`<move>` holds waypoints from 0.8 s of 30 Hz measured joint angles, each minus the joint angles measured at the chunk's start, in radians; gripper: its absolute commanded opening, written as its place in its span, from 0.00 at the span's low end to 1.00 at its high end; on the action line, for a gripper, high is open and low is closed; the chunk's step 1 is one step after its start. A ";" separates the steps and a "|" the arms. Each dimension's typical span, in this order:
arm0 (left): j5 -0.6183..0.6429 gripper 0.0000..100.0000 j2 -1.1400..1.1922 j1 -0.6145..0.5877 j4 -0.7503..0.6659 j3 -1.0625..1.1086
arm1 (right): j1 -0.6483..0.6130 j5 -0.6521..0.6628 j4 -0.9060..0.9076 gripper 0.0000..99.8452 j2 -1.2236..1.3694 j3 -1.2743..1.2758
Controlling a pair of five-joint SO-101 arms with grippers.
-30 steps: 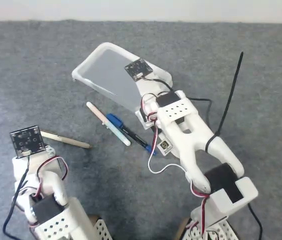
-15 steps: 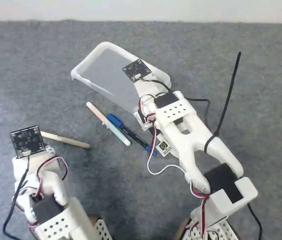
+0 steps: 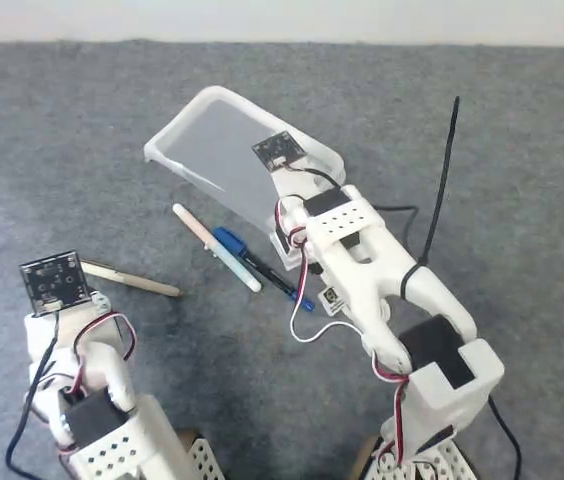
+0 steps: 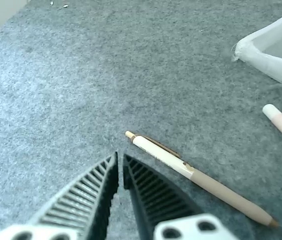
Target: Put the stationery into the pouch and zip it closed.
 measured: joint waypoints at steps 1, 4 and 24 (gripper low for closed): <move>0.000 0.01 0.000 0.000 0.000 0.000 | 0.002 0.000 0.026 0.10 0.000 -0.015; 0.000 0.01 0.000 0.000 0.000 0.000 | 0.018 0.002 0.100 0.04 0.000 -0.058; 0.000 0.01 0.000 0.000 0.000 0.000 | -0.009 0.043 0.213 0.16 0.000 -0.072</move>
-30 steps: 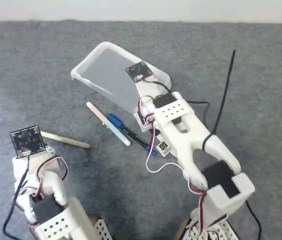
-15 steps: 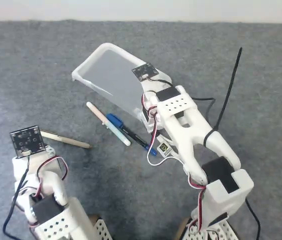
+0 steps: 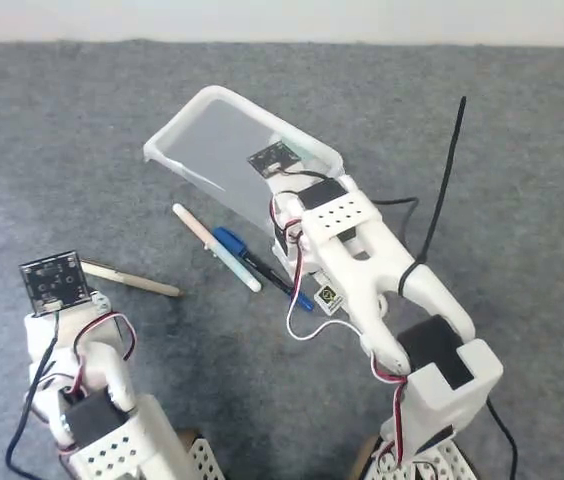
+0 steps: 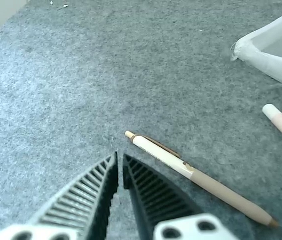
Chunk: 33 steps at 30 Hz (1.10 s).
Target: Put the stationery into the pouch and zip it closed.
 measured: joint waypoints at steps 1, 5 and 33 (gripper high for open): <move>0.000 0.01 0.000 0.000 0.000 0.000 | 0.002 0.000 -0.006 0.16 0.000 0.000; 0.000 0.01 0.000 0.000 0.000 0.000 | -0.003 0.000 -0.035 0.16 0.000 0.000; 0.000 0.01 0.000 0.000 -0.017 0.000 | -0.017 0.009 -0.092 0.13 0.120 -0.002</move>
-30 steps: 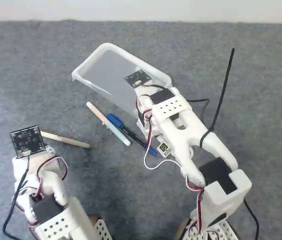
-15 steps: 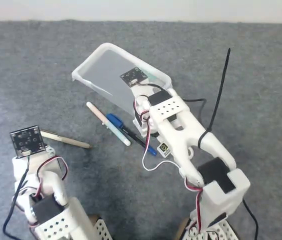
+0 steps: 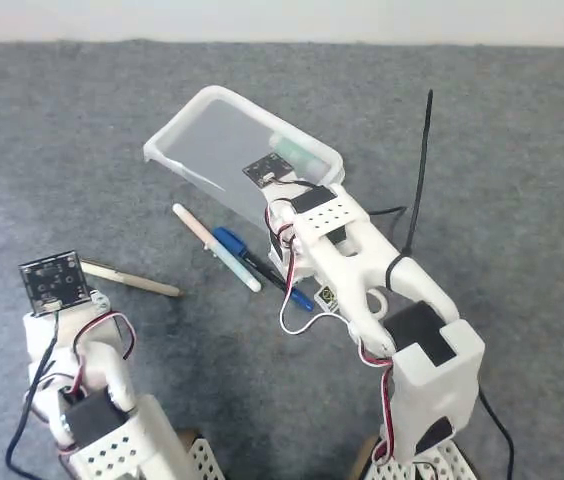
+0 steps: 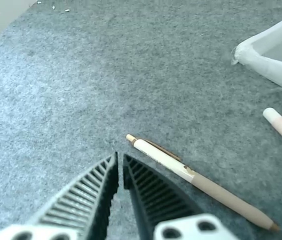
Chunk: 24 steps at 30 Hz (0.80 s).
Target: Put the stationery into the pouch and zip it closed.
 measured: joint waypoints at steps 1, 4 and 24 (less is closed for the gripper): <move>0.000 0.01 0.000 0.000 -0.002 0.000 | 0.000 0.000 0.000 0.10 0.000 -0.005; 0.000 0.01 0.000 0.000 -0.003 0.000 | 0.000 0.000 0.000 0.04 0.000 -0.011; 0.000 0.01 0.000 0.000 -0.003 0.000 | 0.002 0.000 0.005 0.01 -0.138 0.061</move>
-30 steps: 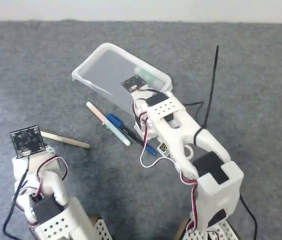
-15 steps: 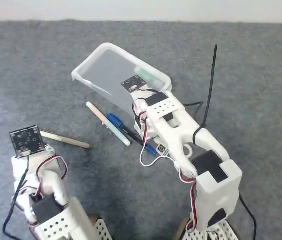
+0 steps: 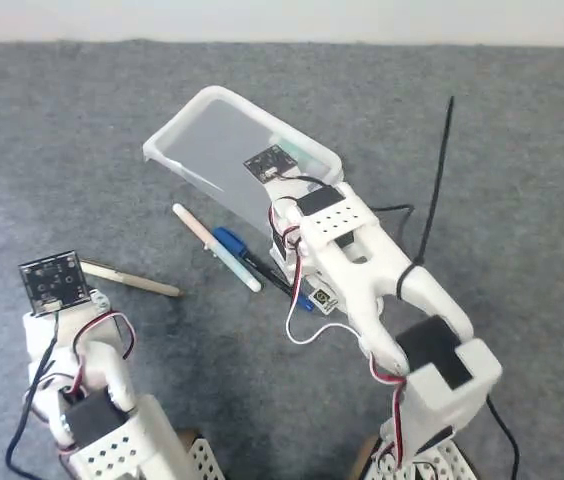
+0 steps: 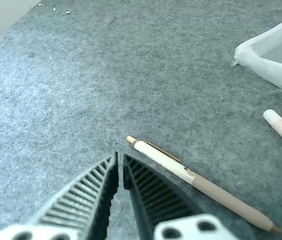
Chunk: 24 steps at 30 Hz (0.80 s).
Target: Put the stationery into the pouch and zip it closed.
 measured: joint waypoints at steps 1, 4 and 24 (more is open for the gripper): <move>0.000 0.01 0.000 0.000 0.000 0.000 | 0.000 0.000 0.000 0.01 -0.011 0.006; 0.000 0.01 0.000 0.000 0.000 0.000 | 0.000 0.002 0.000 0.01 -0.043 0.020; 0.000 0.01 0.000 0.068 0.000 0.000 | -0.083 0.080 -0.077 0.01 -0.394 0.272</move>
